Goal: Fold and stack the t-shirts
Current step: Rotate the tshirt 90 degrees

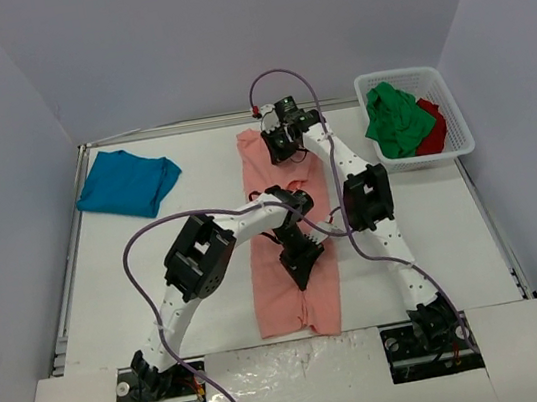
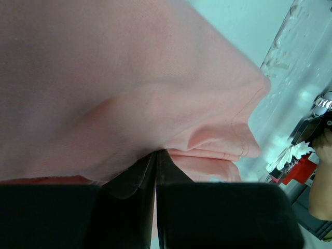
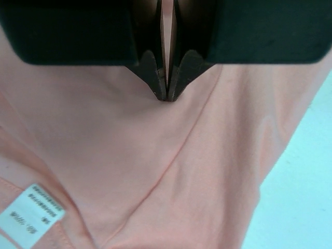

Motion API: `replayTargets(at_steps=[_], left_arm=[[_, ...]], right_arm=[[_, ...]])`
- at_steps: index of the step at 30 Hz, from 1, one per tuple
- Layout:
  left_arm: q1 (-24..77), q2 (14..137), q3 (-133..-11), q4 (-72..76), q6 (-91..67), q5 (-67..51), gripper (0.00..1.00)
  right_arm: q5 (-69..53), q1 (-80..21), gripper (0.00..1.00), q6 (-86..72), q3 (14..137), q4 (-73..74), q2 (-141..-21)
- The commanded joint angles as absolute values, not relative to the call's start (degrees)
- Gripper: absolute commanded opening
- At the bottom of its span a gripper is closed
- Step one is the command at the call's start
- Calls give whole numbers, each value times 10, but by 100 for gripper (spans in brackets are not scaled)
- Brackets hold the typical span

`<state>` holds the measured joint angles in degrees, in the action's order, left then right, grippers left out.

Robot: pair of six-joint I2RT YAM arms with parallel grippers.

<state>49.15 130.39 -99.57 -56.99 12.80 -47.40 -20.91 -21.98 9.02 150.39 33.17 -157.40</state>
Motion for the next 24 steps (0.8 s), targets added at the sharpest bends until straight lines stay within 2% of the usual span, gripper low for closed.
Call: replayTargets(at_steps=[1,7,16,18,21,24], left_arm=[[494,1339,-1020,-466,136,-409,2],[493,1354,-1036,-479,141,-407,2],[493,1290,-1003,-509,176,-389,4],[493,1248,-991,-508,182,-388,17],[494,1198,-1002,-526,191,-383,17],[494,1159,-1012,-547,199,-379,30]], right_arm=[[-236,-238,3,88,1521,329,-1585],[-220,-246,3,103,1521,324,-1579],[-211,-247,7,124,1498,322,-1519],[-211,-248,9,127,1488,322,-1492],[-203,-249,11,134,1465,322,-1449],[-200,-248,15,140,1441,322,-1402]])
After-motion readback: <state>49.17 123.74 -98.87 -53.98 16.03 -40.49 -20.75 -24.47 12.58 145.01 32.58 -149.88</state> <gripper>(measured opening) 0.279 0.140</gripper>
